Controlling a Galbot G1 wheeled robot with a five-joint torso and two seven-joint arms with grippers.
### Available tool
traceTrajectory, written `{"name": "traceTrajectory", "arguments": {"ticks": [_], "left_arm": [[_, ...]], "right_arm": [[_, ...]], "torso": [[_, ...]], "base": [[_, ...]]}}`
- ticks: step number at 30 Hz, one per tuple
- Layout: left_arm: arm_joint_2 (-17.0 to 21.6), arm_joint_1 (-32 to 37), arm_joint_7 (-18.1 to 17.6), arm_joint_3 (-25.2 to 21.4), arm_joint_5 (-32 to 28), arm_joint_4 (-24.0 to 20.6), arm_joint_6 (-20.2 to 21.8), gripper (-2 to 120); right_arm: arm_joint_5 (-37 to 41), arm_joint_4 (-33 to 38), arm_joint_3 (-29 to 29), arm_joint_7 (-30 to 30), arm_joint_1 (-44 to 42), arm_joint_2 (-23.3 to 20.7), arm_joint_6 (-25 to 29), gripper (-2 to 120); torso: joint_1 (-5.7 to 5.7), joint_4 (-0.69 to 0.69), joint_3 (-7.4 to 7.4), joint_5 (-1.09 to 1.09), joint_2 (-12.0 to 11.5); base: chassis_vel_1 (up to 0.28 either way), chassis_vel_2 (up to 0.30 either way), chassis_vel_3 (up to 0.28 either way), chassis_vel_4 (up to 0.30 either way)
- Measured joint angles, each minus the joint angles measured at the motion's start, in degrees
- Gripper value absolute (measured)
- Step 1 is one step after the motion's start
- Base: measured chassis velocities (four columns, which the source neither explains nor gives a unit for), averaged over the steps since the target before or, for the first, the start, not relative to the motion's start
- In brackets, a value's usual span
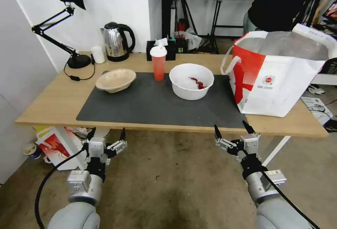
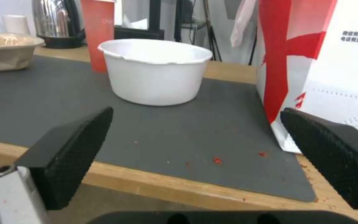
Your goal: Pick up the trash from the table and place it into the takeout bag.
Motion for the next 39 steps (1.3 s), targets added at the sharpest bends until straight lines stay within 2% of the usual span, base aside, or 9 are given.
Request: {"name": "traceTrajectory", "arguments": {"ticks": [12, 27, 31, 33, 35, 37, 38, 39], "left_arm": [[-0.1, 0.6, 0.4, 0.0, -0.4, 0.4, -0.1, 100], [-0.4, 2.2, 0.6, -0.1, -0.1, -0.9, -0.1, 100], [-0.4, 2.6, 0.6, -0.3, 0.0, -1.4, -0.1, 100], [-0.3, 2.9, 0.5, -0.6, 0.0, -2.2, -0.1, 100], [-0.4, 3.0, 0.5, -0.7, 0.0, -2.4, -0.2, 100], [-0.5, 3.1, 0.5, -0.9, 0.0, -3.0, -0.2, 100], [-0.5, 3.1, 0.5, -0.9, 0.0, -3.0, -0.2, 100], [-0.5, 3.1, 0.5, -0.9, 0.0, -3.0, -0.2, 100]], "right_arm": [[2.1, 0.7, 0.2, -0.4, 1.1, -1.0, 0.0, 100], [6.4, 1.1, 1.7, -2.6, 4.9, -4.8, -1.1, 100], [7.8, 1.1, 2.6, -4.6, 6.0, -6.1, -1.0, 100], [10.1, 1.6, 4.3, -8.5, 8.8, -8.9, -1.0, 100], [10.6, 1.6, 4.6, -9.5, 9.5, -9.6, -1.0, 100], [16.2, 1.1, 6.3, -17.2, 14.7, -14.4, -1.3, 100], [16.2, 1.1, 6.3, -17.2, 14.7, -14.4, -1.3, 100], [18.0, 0.5, 6.6, -19.7, 16.4, -15.7, -1.3, 100]], "torso": [[0.00, 0.00, 0.00, 0.00, 0.0], [0.00, 0.00, 0.00, 0.01, 0.0], [0.00, -0.01, 0.00, 0.00, 0.0], [0.00, -0.02, 0.00, 0.00, 0.0], [0.00, -0.02, 0.00, 0.01, 0.0], [0.01, -0.01, 0.00, 0.00, 0.0], [0.01, -0.01, 0.00, 0.00, 0.0], [0.00, 0.00, 0.00, 0.00, 0.0]], "base": [[0.000, 0.000, 0.000, 0.000], [0.000, 0.000, 0.000, 0.000], [0.000, 0.000, 0.000, 0.000], [0.000, 0.000, 0.000, 0.000], [0.000, 0.000, 0.000, 0.000], [0.000, 0.000, 0.000, 0.000], [0.000, 0.000, 0.000, 0.000], [0.000, 0.000, 0.000, 0.000]]}}
